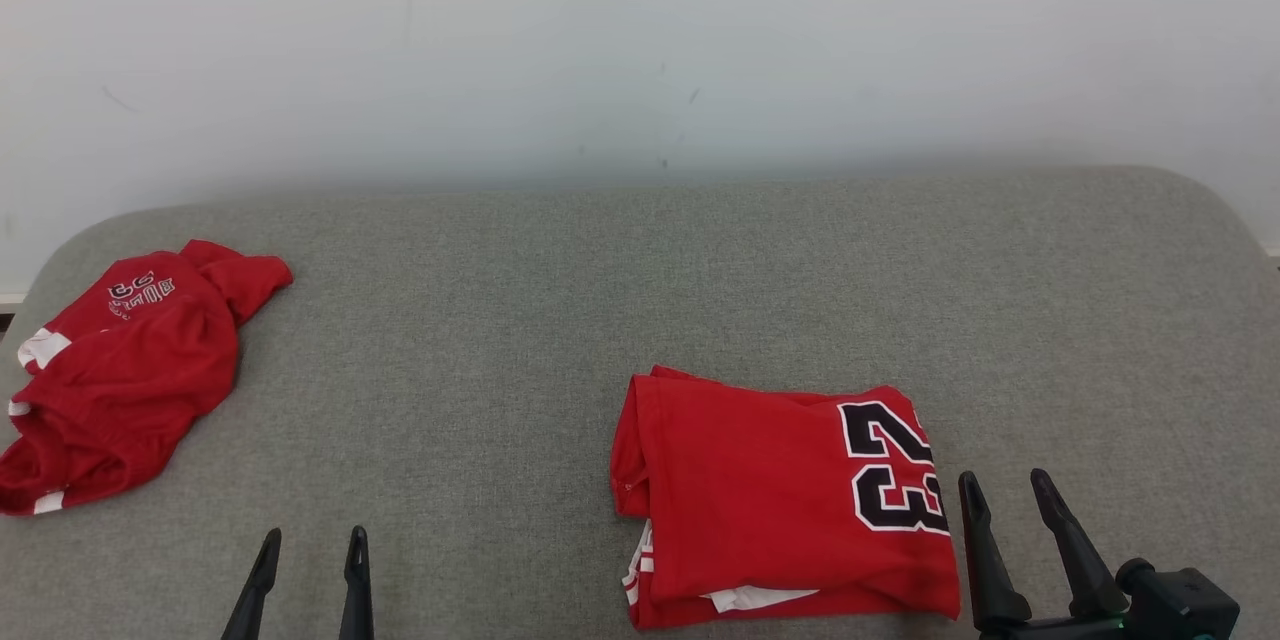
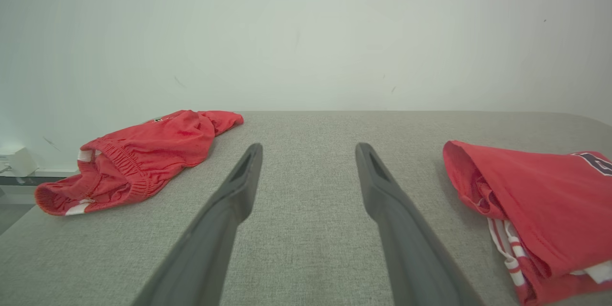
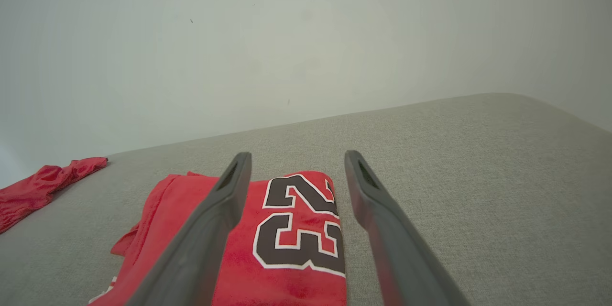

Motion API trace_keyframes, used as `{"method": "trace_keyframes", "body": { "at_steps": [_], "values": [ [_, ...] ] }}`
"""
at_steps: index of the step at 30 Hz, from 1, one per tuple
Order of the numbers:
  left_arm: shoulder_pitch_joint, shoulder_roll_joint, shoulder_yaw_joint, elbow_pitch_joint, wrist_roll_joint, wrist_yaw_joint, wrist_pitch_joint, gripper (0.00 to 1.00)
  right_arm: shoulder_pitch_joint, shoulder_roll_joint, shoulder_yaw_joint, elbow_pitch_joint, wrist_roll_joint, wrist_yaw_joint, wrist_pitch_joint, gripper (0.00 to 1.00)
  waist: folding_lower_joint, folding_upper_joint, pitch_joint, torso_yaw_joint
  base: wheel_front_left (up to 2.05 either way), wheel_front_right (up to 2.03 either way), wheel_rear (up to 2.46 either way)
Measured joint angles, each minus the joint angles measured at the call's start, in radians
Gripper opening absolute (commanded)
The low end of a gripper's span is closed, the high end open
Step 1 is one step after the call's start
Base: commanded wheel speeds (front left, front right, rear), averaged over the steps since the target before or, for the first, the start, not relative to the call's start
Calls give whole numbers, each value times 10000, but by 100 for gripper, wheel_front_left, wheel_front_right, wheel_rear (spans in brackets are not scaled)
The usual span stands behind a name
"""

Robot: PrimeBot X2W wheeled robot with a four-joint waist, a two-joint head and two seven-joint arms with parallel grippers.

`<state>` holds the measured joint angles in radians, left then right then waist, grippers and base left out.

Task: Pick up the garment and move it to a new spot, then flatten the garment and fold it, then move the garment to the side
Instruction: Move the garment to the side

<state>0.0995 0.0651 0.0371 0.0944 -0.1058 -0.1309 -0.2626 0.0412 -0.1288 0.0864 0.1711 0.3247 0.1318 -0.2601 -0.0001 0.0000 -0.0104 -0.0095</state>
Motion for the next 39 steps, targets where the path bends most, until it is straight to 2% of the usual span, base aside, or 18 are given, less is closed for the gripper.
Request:
{"method": "trace_keyframes", "body": {
  "at_steps": [13,18,27,39],
  "values": [
    [36,-4,58,-61,0,0,0,100,-45,29,115,146,0,0,44,100,0,0,30,-50,0,0,0],
    [36,-23,67,-121,2,0,0,100,-720,-226,270,462,-29,0,336,100,1,0,116,-88,0,0,0],
    [-242,-71,-84,-125,0,0,0,100,-2372,-782,667,2337,38,0,1469,100,1,2,516,52,0,0,0],
    [-601,-105,-240,-35,-29,0,0,100,-3663,-830,1398,5371,635,0,1981,100,2,2,943,370,0,0,0]
  ]
}}
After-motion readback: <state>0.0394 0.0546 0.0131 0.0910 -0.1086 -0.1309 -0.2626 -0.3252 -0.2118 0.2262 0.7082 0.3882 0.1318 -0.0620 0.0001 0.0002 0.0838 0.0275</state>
